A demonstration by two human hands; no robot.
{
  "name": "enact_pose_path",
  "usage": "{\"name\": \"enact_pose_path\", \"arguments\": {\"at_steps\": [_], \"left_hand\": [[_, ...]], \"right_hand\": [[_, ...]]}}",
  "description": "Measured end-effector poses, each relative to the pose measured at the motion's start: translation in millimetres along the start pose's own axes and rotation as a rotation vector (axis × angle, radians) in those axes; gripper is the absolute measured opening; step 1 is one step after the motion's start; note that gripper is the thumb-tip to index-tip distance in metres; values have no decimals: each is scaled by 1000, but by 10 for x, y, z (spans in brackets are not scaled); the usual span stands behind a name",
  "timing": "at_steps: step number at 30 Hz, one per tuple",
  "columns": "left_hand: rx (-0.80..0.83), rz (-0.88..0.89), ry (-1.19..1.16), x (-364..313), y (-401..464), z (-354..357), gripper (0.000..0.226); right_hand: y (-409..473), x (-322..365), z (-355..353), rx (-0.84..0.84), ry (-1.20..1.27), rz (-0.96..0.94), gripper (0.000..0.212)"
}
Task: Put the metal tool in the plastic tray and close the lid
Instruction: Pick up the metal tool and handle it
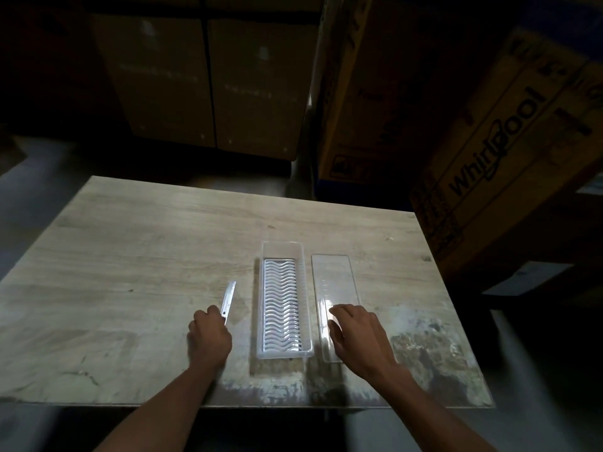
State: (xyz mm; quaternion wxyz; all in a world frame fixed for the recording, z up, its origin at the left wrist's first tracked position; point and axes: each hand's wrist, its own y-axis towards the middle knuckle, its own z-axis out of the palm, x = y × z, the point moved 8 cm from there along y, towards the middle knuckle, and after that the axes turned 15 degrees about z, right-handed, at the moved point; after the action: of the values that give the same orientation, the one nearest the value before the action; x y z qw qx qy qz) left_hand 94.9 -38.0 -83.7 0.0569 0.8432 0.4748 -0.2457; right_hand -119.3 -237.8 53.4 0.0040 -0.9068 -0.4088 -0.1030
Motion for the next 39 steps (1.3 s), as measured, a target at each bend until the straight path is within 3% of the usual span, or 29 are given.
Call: {"name": "enact_pose_path", "arguments": {"at_steps": [8,11,14,17,19,23,30,39], "left_hand": [[59,-132,-275,13,-59,17,18],[-5,-192,-477,-139,-58,-162,25],[-74,-108,-716,-543,37,-476,32],[-123,34,-991,-1092,56,-849,25],[-125,132,-1044,-1445,34,-1091,18],[-74,270,-1003,-1921,-68,-1405,15],[-51,392,-932,-2248,-255,-1624,8],[-7,489,-818,-2324,-358,-1732,16]], "right_hand": [[23,41,-89,-5,-4,-16,21],[50,86,-149,-21,14,-26,24],[129,140,-246,-22,92,-6,29],[270,233,-455,-15,266,36,34],[397,337,-651,8,435,55,32],[628,535,-1070,78,763,114,31],[793,695,-1328,299,1069,55,46],[769,663,-1366,387,1143,66,64]]}}
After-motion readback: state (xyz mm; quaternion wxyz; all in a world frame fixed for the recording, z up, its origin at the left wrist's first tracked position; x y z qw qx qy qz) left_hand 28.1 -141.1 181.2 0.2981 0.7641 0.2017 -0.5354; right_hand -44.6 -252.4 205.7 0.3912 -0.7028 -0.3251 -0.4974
